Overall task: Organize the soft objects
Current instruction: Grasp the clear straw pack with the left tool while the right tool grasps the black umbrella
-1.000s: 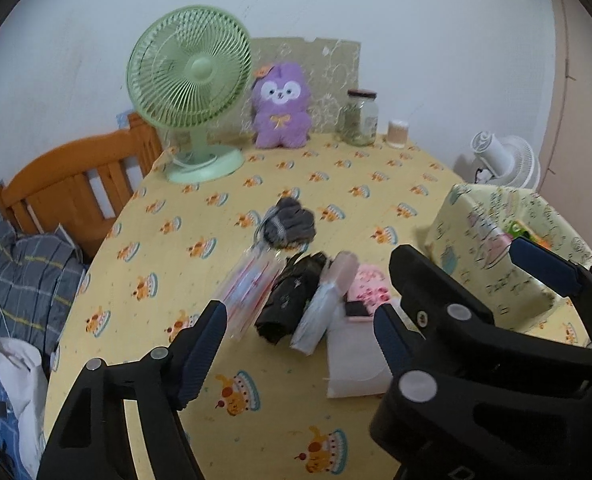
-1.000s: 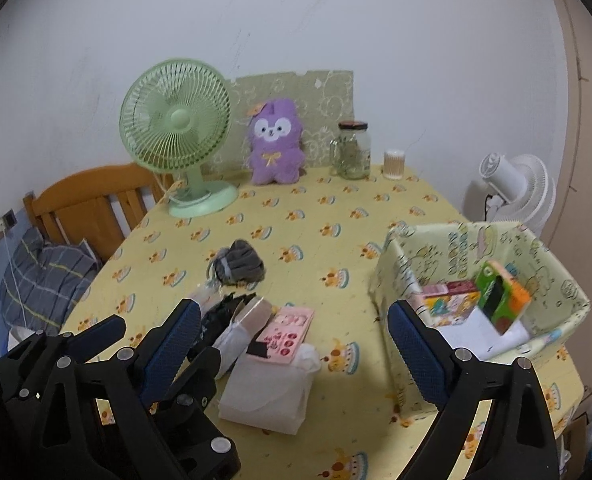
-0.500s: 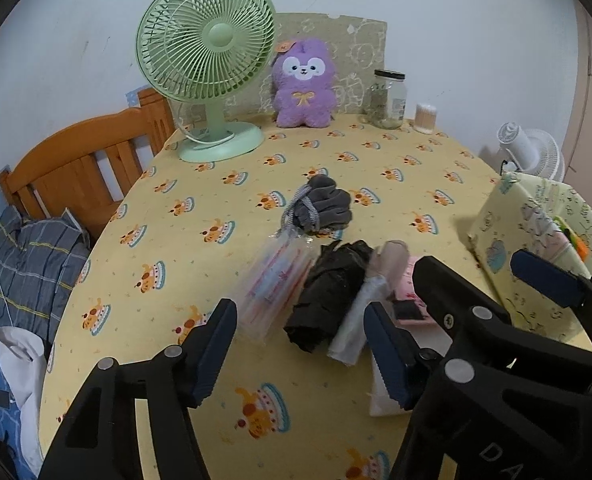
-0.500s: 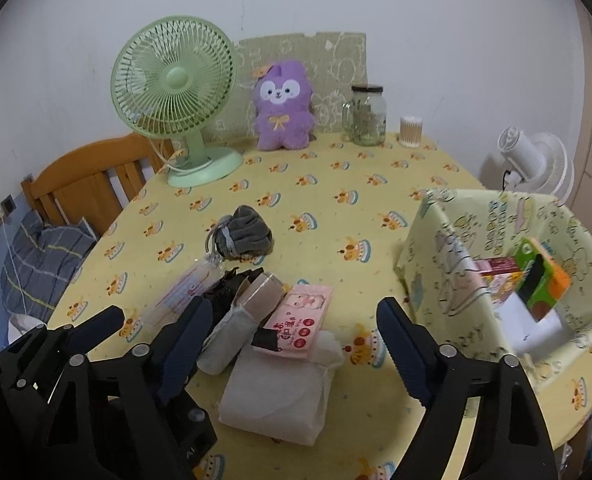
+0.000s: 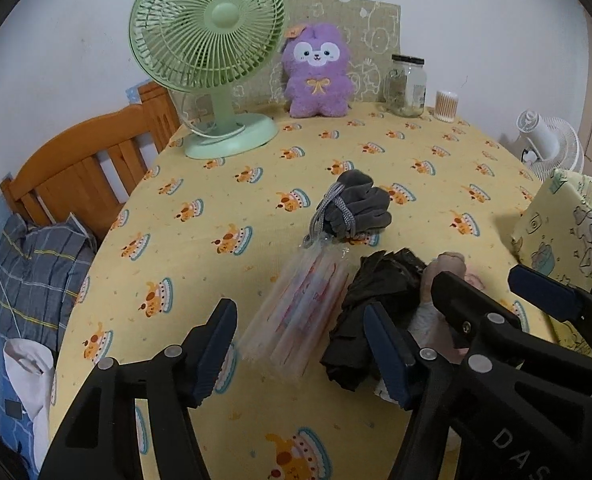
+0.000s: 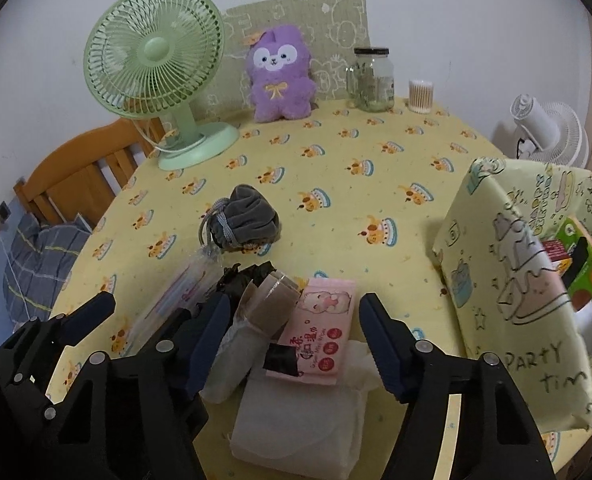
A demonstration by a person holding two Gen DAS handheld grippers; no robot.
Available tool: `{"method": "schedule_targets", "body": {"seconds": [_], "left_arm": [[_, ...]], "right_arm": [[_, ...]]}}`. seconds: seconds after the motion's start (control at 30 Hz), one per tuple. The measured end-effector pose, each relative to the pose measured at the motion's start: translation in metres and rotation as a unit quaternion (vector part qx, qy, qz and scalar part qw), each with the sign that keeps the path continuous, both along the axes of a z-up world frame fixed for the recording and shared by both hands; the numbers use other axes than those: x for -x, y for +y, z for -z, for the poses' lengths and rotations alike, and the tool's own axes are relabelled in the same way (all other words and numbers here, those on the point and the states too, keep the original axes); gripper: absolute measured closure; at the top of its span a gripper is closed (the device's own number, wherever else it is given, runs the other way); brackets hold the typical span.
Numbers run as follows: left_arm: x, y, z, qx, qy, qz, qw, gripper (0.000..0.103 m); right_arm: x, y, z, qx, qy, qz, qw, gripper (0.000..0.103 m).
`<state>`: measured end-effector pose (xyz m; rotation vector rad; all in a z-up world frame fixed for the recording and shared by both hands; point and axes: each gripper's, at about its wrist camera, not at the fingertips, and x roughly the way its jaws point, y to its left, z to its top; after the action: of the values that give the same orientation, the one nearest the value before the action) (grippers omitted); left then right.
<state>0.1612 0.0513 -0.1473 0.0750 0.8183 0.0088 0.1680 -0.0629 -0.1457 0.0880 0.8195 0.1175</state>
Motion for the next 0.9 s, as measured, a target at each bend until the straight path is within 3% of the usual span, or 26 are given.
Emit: {"method": "schedule_targets", "body": {"seconds": [0.27,0.43,0.7,0.9], "left_arm": [[-0.009,0.006,0.009,-0.001,0.014,-0.008,0.9999,0.035],[-0.014,0.008,0.018,0.001,0.023,-0.009,0.9997,0.037],[-0.014,0.001,0.018,0.021,0.03,0.004,0.9993,0.071],[-0.011,0.005,0.014,0.024,0.026,0.002,0.9994,0.083]], "right_arm": [[-0.012,0.008,0.01,-0.003,0.015,-0.009,1.0,0.044],[-0.018,0.015,0.018,-0.003,0.028,-0.023,0.999,0.057],[-0.022,0.016,0.021,-0.009,0.03,-0.029,0.999,0.079],[-0.018,0.015,0.017,-0.008,0.022,-0.03,0.999,0.085]]}}
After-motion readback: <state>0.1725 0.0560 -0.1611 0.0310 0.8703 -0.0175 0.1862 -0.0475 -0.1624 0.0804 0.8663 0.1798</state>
